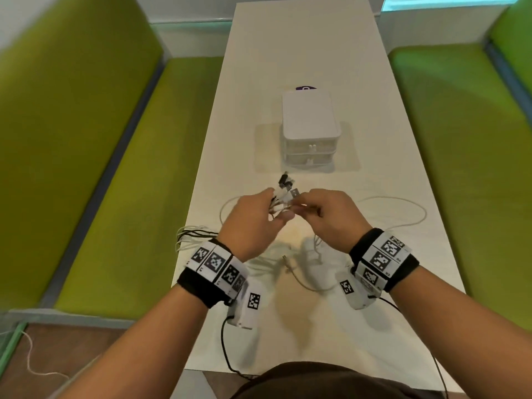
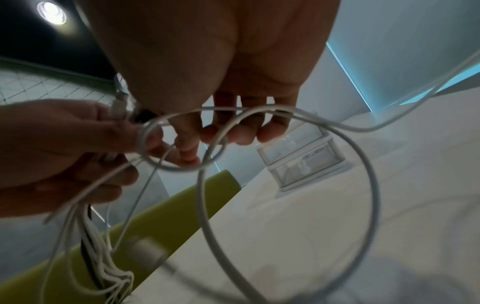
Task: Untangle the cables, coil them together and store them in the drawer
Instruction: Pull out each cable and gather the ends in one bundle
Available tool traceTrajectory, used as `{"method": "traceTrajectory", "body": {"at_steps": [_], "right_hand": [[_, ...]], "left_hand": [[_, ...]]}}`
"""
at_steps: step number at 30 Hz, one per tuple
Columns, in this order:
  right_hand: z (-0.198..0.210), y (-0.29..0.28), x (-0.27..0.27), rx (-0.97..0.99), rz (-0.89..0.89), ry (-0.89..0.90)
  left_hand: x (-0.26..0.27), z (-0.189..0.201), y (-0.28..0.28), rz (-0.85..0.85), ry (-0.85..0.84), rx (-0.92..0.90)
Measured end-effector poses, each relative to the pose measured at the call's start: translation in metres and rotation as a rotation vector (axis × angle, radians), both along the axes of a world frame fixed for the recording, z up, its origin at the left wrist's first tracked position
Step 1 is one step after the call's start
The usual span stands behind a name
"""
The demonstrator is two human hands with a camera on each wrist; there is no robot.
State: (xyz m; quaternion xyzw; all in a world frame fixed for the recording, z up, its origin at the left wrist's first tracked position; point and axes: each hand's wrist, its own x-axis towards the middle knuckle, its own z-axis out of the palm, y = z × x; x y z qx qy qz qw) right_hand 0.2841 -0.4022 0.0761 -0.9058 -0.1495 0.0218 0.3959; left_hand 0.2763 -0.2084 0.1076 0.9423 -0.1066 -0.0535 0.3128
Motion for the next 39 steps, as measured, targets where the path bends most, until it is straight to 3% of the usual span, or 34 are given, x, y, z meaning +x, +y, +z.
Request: {"method": "traceTrajectory", "body": {"at_steps": [4,8,14,20,24,28,33,36,37,39], "right_hand": [[0.001,-0.007,0.003,-0.119,-0.003,-0.081],[-0.004,-0.021,0.004,-0.345,0.011,0.021],[0.004,-0.024,0.006,-0.461,0.026,0.185],[0.001,-0.029,0.01,-0.61,0.061,0.148],[-0.003,-0.042,0.012,-0.27,-0.046,0.258],[-0.016,-0.05,0.015,-0.449,-0.12,0.139],[-0.025,-0.053,0.011,-0.079,-0.17,0.093],[-0.024,-0.051,0.009,0.039,-0.251,0.01],[-0.021,-0.052,0.008,0.025,-0.288,0.014],[-0.015,-0.06,0.007,-0.057,-0.348,0.078]], "left_hand": [[0.003,0.002,0.003,0.005,0.089,-0.162],[0.015,0.012,0.026,0.258,0.051,-0.432],[0.019,0.009,0.048,0.42,0.008,-0.439],[0.022,0.003,0.084,0.51,-0.074,-0.181],[0.026,0.009,0.114,0.587,-0.103,-0.032],[0.022,0.02,0.16,0.722,-0.155,0.088],[0.001,0.016,0.232,0.841,-0.122,0.279],[0.003,-0.033,0.328,0.777,-0.102,0.453],[0.005,-0.038,0.34,0.721,-0.11,0.487],[0.002,-0.017,0.305,0.646,-0.095,0.527]]}}
